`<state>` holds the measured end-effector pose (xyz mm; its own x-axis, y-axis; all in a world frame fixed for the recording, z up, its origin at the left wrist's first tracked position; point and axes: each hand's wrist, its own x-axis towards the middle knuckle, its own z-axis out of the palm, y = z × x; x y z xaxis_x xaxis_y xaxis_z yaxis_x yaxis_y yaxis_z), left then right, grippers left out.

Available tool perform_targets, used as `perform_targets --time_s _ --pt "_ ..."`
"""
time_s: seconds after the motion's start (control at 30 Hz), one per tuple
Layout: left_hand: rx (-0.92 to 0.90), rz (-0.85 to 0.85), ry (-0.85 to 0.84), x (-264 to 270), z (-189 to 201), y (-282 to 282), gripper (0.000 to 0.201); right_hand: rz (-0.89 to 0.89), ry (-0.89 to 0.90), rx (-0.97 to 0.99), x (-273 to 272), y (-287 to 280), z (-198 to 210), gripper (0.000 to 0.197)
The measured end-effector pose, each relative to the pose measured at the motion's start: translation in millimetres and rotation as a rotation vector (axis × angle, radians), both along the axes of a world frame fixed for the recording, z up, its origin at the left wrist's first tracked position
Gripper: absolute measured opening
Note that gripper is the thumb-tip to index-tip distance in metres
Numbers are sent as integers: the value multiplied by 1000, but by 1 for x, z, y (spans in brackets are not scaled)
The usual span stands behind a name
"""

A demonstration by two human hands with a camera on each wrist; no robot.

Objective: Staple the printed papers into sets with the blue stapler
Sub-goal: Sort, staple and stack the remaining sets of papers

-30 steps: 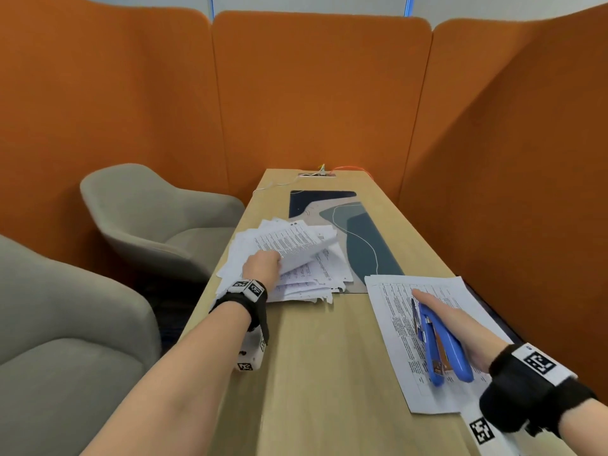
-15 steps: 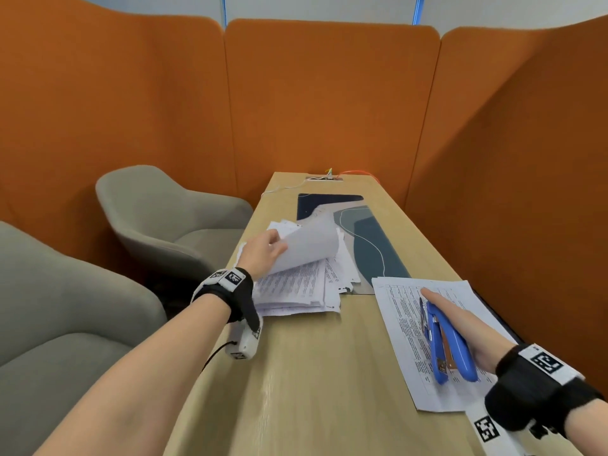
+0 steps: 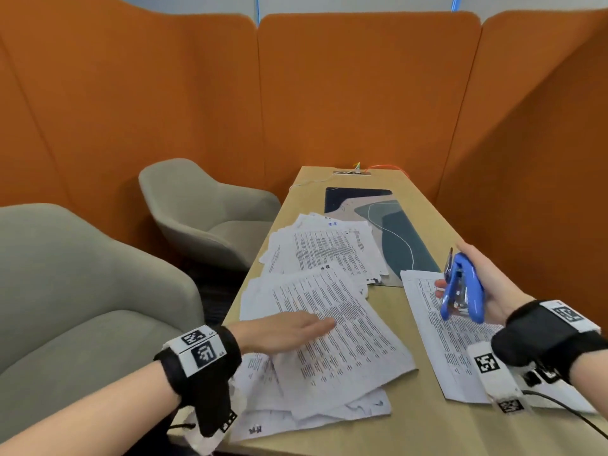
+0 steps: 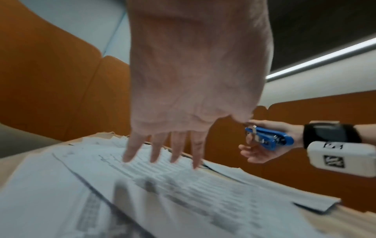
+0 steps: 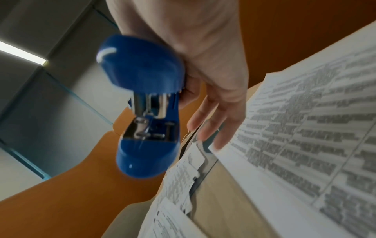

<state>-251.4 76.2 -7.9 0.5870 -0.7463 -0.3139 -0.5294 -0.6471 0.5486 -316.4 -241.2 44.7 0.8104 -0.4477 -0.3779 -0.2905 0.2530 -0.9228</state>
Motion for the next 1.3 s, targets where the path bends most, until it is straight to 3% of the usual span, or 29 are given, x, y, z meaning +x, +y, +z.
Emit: perform_targets --time_s 0.07,0.13,0.2,0.37,0.47,0.5,0.57,0.63,0.67,0.73,0.9,1.1,1.2,1.3 --pt "234 47 -87 9 -11 4 95 40 63 50 1 11 0 54" --pt "471 32 -145 10 -19 7 87 64 90 72 2 24 -2 52" --pt "545 -51 -168 4 -20 4 79 107 90 77 4 35 -5 50" --pt "368 -185 -193 -14 -1 -11 50 315 166 -3 11 64 -15 34" --pt "197 2 -265 4 4 -14 33 435 237 -100 14 79 -30 26" --pt "186 109 -344 13 2 -13 36 453 257 -116 15 82 -37 24" --pt "252 278 -430 32 -5 -8 65 472 301 -148 14 88 -48 21" --pt "355 308 -353 47 -9 -3 92 472 328 -181 12 91 -55 20" --pt "366 303 -301 53 -8 -1 95 468 326 -190 10 91 -57 19" --pt "315 300 -219 63 -7 2 89 455 317 -186 9 90 -58 17" --pt "214 321 54 76 -3 3 51 424 308 -137 9 89 -58 15" --pt "126 313 169 76 -1 4 40 456 298 -180 7 89 -60 14" --pt "147 325 73 72 -4 3 54 503 301 -283 8 90 -62 19" --pt "249 257 -400 58 -4 1 73 547 313 -469 14 96 -58 28"
